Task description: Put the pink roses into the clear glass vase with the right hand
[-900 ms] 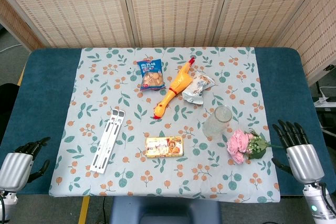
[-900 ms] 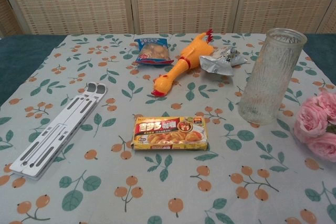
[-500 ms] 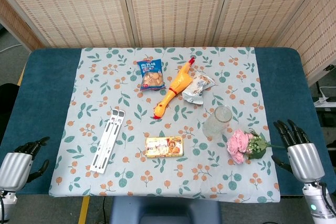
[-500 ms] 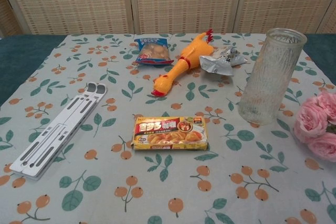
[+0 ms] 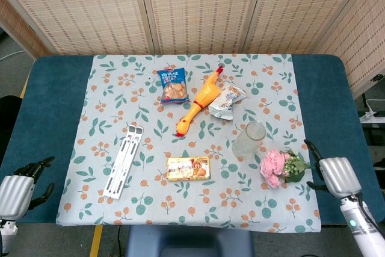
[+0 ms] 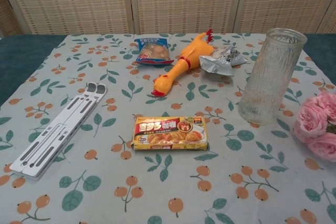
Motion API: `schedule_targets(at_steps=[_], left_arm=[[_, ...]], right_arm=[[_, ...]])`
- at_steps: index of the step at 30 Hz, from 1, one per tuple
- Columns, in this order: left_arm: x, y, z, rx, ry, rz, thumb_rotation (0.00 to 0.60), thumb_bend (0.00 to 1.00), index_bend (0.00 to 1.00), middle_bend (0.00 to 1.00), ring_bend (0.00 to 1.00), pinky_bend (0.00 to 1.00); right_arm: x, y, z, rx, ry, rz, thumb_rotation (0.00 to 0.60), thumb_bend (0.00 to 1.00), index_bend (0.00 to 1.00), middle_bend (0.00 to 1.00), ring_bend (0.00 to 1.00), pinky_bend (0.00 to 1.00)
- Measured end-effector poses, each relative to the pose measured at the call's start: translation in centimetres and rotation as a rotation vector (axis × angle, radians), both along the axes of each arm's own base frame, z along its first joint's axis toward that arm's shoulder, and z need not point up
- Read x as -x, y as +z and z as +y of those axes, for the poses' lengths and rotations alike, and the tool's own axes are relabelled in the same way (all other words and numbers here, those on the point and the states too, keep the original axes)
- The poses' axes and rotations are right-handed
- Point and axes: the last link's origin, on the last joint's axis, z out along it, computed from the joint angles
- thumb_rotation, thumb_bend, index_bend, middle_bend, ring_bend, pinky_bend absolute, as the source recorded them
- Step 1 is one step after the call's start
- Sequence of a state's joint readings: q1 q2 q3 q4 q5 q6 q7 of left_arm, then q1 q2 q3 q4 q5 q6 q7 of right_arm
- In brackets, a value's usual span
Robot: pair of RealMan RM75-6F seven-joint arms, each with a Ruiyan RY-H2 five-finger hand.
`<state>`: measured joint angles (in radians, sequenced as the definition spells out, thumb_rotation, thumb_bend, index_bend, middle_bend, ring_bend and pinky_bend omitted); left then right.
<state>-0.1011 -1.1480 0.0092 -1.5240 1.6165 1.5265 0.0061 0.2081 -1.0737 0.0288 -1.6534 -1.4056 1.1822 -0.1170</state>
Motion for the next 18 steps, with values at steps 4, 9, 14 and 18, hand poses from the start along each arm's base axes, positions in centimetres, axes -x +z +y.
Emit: schedule_targets(at_steps=[4,9,14,18], left_arm=[[0.0,0.1,-0.1,-0.005,-0.004,-0.002,0.6,0.37,0.19,0.33,0.34,0.49],[0.0,0.2,-0.1,-0.005,0.001,-0.006,0.6,0.37,0.19,0.33,0.34,0.49],[0.0,0.2,-0.1,-0.007,-0.005,-0.008,0.6,0.37,0.19,0.33,0.34,0.49],[0.0,0.2,-0.1,-0.005,-0.002,-0.006,0.6,0.37,0.19,0.33,0.34,0.49]], right_arm=[[0.5,-0.8,-1.3,-0.142,-0.161,-0.015,0.6,0.0,0.0,0.81,0.88,1.0],[0.1,-2.2,-3.6,-0.217,-0.255,-0.03,0.6,0.0,0.0,0.82,0.88,1.0],[-0.7,-4.8,-5.8,-0.267,-0.254,-0.042,0.6,0.0,0.08,0.83,0.89,1.0],[-0.8,-6.1,-6.9,-0.249,-0.24,-0.032,0.6,0.0,0.19,0.84,0.89,1.0]])
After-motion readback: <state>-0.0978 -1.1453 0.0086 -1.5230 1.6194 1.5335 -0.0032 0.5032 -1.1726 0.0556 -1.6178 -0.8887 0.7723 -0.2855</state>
